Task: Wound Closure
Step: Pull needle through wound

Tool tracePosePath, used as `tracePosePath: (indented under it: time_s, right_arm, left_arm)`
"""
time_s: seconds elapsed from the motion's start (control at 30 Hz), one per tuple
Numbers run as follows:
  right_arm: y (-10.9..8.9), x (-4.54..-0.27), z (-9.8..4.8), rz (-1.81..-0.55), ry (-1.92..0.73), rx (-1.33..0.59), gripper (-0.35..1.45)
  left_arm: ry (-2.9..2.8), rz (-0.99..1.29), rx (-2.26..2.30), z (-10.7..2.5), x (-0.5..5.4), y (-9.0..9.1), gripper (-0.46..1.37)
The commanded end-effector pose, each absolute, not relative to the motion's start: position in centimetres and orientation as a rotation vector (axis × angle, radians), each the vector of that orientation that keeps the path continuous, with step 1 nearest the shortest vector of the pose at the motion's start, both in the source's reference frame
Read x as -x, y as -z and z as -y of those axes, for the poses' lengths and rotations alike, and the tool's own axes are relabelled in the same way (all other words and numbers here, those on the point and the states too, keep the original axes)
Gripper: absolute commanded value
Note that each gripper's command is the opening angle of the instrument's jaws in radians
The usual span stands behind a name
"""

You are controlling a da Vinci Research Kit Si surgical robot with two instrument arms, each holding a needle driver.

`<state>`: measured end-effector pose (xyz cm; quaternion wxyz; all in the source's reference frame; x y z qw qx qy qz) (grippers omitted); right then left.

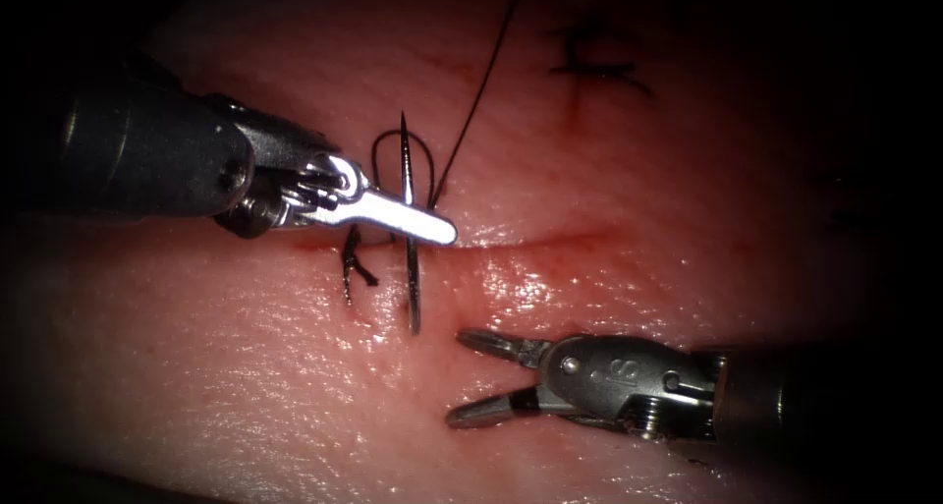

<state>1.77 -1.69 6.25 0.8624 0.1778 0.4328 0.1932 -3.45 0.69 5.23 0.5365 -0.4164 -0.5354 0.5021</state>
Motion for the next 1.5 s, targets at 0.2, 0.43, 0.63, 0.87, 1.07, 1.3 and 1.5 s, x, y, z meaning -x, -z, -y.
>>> tracePosePath:
  time_s: [0.2, 0.43, 0.63, 0.87, 1.07, 1.3, 1.5]
  right_arm:
    - [-6.3, -1.76, 1.7, -0.908, -0.404, -0.368, 0.64]
    - [-6.3, -1.76, 1.7, -0.908, -0.405, -0.369, 0.64]
    - [-6.3, -1.76, 1.7, -0.908, -0.405, -0.369, 0.64]
    - [-6.3, -1.76, 1.7, -0.908, -0.405, -0.369, 0.64]
    - [-6.3, -1.76, 1.7, -0.908, -0.405, -0.369, 0.63]
    - [-6.3, -1.76, 1.7, -0.908, -0.405, -0.369, 0.63]
    - [-6.3, -1.76, 1.7, -0.905, -0.404, -0.369, 0.63]
  left_arm:
    - [-1.245, 1.264, 1.173, -0.8, 3.38, -4.7, -0.35]
    - [-1.416, 1.094, 1.371, -0.9, 3.34, -4.2, -0.35]
    - [-1.674, 0.696, 1.600, -0.9, 3.26, -4.0, -0.35]
    - [-1.854, 0.215, 1.793, -1.1, 3.13, -3.9, -0.35]
    - [-1.954, -0.083, 1.874, -1.2, 3.02, -3.9, -0.35]
    - [-2.064, -0.388, 1.929, -1.5, 2.91, -3.8, -0.35]
    - [-2.121, -0.499, 1.924, -1.4, 2.92, -3.8, -0.35]
